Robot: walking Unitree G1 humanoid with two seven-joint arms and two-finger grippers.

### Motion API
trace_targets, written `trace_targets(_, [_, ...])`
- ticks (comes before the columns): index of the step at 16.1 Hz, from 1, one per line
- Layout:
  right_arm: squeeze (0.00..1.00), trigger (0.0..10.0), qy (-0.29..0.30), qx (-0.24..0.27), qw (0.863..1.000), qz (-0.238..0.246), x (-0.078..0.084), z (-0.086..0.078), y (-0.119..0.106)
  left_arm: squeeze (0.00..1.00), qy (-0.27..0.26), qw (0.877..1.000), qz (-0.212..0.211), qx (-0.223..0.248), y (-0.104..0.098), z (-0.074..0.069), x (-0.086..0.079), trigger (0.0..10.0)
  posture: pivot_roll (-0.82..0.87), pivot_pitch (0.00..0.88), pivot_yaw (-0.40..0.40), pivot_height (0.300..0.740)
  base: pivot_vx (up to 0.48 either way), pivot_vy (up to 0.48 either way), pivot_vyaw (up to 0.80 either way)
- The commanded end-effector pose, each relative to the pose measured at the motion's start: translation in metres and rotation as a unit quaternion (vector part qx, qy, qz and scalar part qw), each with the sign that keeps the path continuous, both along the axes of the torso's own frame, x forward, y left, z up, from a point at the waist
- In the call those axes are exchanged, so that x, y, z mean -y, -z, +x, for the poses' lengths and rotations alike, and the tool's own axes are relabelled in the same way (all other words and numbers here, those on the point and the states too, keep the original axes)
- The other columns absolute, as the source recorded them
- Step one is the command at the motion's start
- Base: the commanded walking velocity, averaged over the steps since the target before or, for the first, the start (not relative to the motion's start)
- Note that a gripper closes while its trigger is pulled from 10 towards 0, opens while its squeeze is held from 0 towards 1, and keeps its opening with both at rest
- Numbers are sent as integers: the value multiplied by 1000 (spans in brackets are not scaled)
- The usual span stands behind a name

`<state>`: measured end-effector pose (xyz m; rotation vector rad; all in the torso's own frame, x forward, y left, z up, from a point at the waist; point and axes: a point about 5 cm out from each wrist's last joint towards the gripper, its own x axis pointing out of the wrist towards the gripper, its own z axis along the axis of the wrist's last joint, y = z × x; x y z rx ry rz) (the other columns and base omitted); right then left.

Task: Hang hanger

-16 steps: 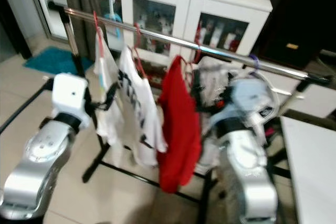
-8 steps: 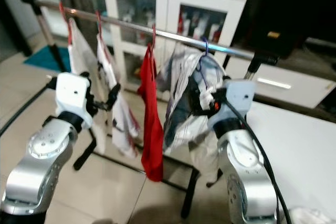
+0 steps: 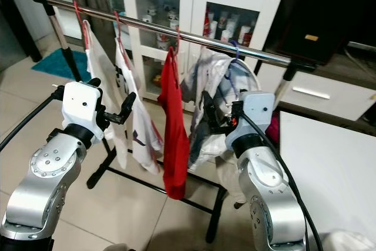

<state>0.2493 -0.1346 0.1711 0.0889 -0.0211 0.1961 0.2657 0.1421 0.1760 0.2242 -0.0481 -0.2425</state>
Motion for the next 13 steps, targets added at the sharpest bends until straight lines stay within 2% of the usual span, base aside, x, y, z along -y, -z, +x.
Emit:
trace_targets(1, [565, 10000, -17, -1, 1000, -2, -4, 1, -3, 1000, 6, 1000, 11, -7, 4, -1, -1, 10000, 51, 31, -34, 740, 0, 0, 0])
trace_targets(5, [557, 10000, -22, -12, 1000, 2, -7, 2, -2, 1000, -4, 1000, 8, -12, 5, 0, -12, 10000, 60, 30, -45, 740, 0, 0, 0])
trace_targets(12, [580, 10000, 41, -2, 999, 12, 5, 4, -2, 1000, 3, 1000, -1, -10, 2, 3, -6, 10000, 55, 25, -35, 740, 0, 319, 0])
trace_targets(13, [576, 10000, 44, -12, 999, 8, 6, 5, -1, 1000, 4, 1000, -2, -10, 3, 3, -5, 10000, 56, 24, -36, 740, 0, 0, 0])
